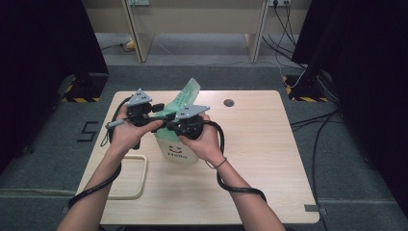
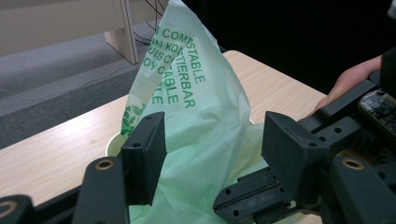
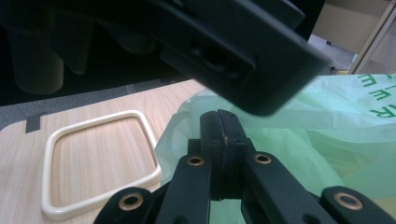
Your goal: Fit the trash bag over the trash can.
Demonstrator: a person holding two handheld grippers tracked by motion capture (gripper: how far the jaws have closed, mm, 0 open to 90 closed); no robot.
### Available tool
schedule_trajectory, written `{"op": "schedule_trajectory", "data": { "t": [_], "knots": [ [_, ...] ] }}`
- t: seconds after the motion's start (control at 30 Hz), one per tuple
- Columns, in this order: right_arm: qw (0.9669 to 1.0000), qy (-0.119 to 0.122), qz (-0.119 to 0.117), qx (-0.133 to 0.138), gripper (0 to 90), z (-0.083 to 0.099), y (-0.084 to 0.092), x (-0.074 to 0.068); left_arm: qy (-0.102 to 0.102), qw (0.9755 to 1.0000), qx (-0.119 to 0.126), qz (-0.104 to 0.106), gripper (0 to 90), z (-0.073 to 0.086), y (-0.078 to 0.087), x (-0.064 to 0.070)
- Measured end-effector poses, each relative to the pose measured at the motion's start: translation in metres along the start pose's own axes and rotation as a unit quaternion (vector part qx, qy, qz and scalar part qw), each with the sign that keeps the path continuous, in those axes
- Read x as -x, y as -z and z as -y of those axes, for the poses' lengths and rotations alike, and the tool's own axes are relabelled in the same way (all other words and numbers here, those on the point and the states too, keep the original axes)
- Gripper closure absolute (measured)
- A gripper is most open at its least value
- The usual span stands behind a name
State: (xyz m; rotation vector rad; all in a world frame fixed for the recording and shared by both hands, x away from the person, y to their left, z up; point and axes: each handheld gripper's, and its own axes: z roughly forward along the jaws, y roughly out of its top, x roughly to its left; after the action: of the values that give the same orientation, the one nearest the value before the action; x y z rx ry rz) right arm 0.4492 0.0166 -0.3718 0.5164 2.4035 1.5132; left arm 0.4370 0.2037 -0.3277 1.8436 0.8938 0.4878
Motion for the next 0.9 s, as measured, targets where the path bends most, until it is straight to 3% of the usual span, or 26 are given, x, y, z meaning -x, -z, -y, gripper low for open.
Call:
{"op": "schedule_trajectory", "data": {
  "t": [0.23, 0.47, 0.57, 0.9],
  "knots": [
    [1.0, 0.001, -0.001, -0.004, 90.0, 0.001, -0.001, -0.002, 0.009, 0.9998, 0.007, -0.013, 39.5, -0.004, -0.003, -0.007],
    [1.0, 0.004, -0.005, -0.002, 90.0, 0.001, -0.005, -0.003, 0.001, 1.0, 0.0, 0.001, 39.3, -0.012, -0.01, -0.006],
    [1.0, 0.004, -0.006, -0.001, 90.0, 0.001, -0.006, -0.004, -0.014, 0.9998, -0.006, 0.012, 38.8, -0.014, -0.015, -0.004],
    [1.0, 0.003, -0.005, -0.001, 90.0, 0.0, -0.005, -0.003, -0.015, 0.9994, -0.021, 0.025, 39.0, -0.016, -0.024, -0.006]
  ]
}}
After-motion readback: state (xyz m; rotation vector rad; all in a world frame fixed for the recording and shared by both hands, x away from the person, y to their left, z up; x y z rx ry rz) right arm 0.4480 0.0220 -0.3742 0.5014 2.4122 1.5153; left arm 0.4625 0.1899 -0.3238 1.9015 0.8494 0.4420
